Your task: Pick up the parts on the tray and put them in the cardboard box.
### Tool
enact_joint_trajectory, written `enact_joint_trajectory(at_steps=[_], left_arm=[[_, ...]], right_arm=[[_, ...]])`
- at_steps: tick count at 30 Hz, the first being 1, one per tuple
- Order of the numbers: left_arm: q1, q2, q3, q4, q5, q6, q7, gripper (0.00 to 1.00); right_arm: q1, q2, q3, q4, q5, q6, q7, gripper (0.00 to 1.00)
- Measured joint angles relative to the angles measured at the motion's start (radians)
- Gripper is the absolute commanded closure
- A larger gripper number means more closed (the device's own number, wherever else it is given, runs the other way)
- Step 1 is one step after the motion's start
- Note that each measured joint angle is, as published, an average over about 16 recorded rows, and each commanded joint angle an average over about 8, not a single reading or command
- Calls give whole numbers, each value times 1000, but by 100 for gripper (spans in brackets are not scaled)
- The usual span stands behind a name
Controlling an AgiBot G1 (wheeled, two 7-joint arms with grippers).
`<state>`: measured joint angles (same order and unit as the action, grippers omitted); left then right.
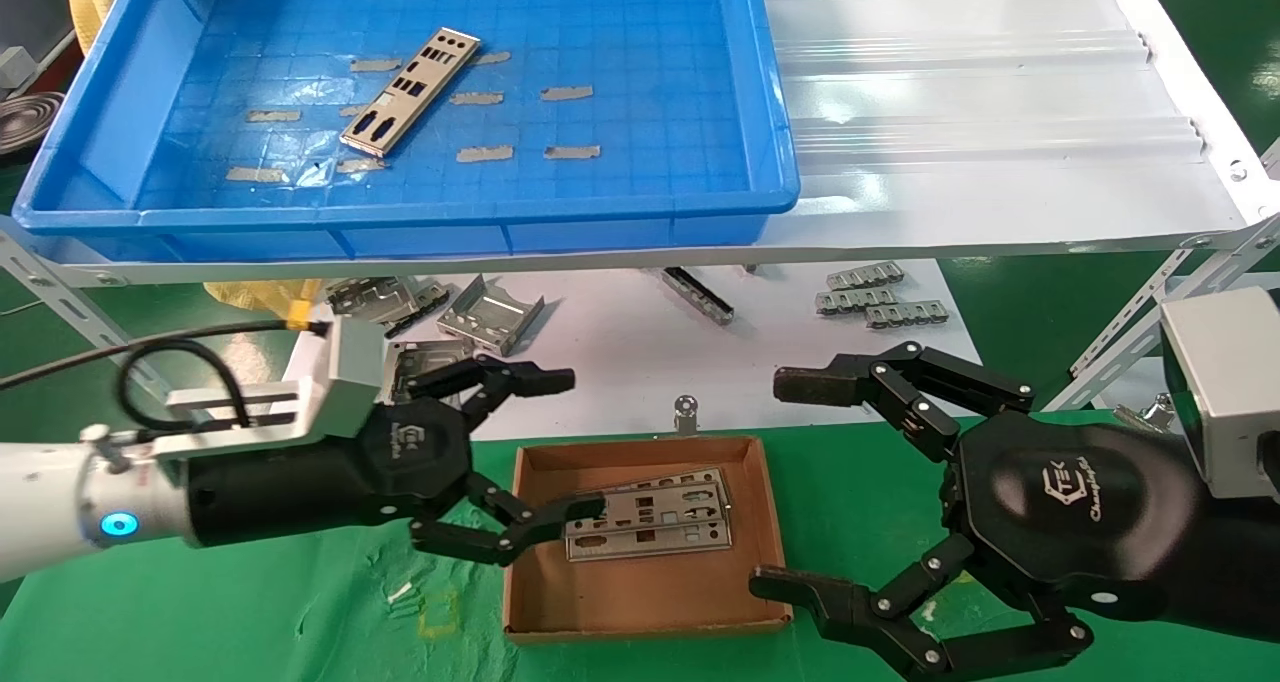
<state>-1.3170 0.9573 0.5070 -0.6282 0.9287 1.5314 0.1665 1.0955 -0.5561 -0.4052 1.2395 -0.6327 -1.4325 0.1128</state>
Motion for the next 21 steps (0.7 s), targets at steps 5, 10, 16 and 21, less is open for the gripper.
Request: enact_joint_trajectory(at_steps=[5,10,16,21], left_arm=[[37,-53,-35,-100,-30,-5,-54,0],[73,-105,-69,-199,-60,-11,-107,0],[118,-168,-110,-318,-96,-17,-172,0],[154,-221,-145,-418,-126,-23,-226,0]], right_arm=[[0,0,0,0,0,0,0,0],[0,0,0,0,0,0,0,0],[0,0,0,0,0,0,0,0],[0,0,0,0,0,0,0,0]])
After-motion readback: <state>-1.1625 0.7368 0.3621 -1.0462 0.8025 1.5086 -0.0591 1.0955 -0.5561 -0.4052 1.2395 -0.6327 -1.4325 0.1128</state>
